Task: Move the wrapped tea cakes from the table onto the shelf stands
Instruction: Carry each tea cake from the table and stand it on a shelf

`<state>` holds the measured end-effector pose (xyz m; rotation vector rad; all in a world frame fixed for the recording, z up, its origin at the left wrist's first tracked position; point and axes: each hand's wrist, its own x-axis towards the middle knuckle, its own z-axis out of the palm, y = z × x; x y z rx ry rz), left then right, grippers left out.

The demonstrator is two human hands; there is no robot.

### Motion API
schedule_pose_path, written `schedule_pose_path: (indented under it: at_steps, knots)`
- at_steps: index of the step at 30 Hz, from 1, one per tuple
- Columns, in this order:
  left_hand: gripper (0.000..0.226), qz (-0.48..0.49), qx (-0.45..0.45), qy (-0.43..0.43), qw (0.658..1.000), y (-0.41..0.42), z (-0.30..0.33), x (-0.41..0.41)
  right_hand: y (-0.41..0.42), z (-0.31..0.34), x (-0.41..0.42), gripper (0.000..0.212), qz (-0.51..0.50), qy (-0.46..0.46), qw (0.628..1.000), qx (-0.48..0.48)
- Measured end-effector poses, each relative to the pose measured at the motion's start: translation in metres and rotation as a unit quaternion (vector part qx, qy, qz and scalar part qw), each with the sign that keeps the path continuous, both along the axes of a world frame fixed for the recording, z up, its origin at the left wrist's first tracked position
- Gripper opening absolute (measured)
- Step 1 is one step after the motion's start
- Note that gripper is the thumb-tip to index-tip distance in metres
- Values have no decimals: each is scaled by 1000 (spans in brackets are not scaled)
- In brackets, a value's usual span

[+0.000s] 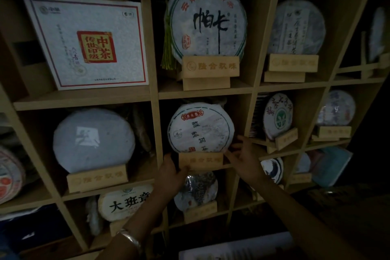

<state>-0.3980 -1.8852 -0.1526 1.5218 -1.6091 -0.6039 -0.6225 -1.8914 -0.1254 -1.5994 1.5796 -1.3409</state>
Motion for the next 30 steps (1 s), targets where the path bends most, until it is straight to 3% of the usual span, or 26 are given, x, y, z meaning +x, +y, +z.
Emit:
schedule_pose_path:
  at_steps: [3,6,9,14,19,25,30]
  knots:
    - [33,30,-4,-66,997,9,-4,9,12,-4,-9,36,-30,62,996,-63]
    - [26,34,5,-130,991,17,-4,14,21,-4,-14,19,-9,153,981,-120]
    - [23,20,18,-169,985,26,0,17,24,1,-9,17,52,192,975,-103]
    - [13,67,50,-157,984,50,8,29,35,-1,13,23,174,197,960,-95]
    - [36,137,40,-129,981,95,8,68,53,-17,66,18,299,185,934,-61]
    - [36,252,29,-150,956,201,13,154,107,-20,194,25,460,207,859,-81]
    - [34,401,75,-154,900,344,1,253,171,-19,319,30,569,271,774,-53]
